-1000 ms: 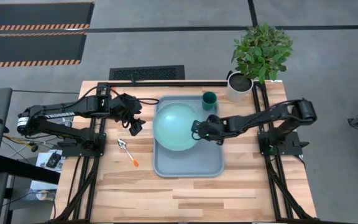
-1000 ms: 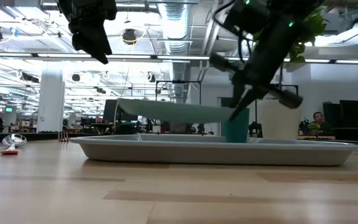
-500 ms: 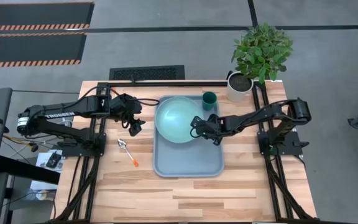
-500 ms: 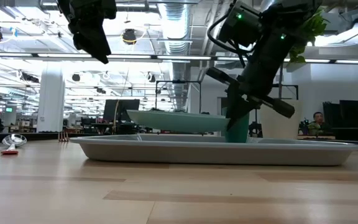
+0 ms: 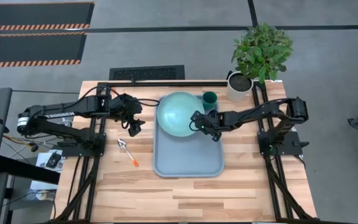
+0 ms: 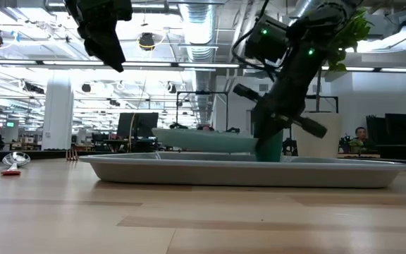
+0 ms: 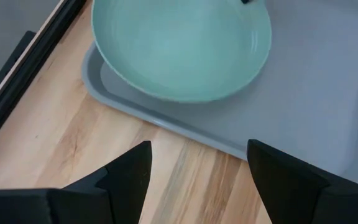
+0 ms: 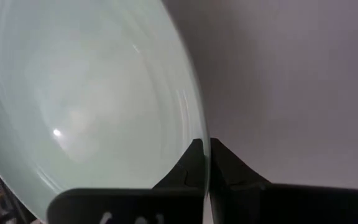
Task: Pick and place plate/cup/fork/spoon on tray
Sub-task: Put the light green plate on the gray serving tray to the bottom left of the green cup
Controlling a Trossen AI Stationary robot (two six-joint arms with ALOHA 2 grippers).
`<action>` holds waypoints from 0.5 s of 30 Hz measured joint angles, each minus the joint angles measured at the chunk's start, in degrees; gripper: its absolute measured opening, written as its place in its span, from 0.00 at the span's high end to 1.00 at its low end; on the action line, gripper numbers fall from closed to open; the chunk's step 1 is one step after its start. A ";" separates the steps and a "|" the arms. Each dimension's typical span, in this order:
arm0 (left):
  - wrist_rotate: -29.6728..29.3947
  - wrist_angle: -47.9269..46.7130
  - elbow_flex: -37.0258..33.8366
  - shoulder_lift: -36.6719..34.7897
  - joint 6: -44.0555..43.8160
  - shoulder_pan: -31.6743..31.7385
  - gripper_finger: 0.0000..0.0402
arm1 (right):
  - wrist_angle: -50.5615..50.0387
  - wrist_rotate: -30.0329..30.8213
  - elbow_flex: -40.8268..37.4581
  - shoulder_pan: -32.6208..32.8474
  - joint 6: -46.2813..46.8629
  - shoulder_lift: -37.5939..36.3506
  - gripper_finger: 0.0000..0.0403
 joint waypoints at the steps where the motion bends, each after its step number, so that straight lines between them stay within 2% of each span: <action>1: 0.00 0.01 0.00 0.00 0.05 0.00 0.38 | 0.27 -0.34 0.00 0.04 0.00 0.50 0.97; 8: -0.02 0.02 0.00 0.02 0.07 0.00 0.38 | 1.45 -1.65 3.26 -0.26 -1.81 4.29 0.97; 15: -0.08 0.00 0.00 0.02 0.07 0.00 0.38 | -4.02 -2.33 3.87 -1.32 -3.06 4.18 0.97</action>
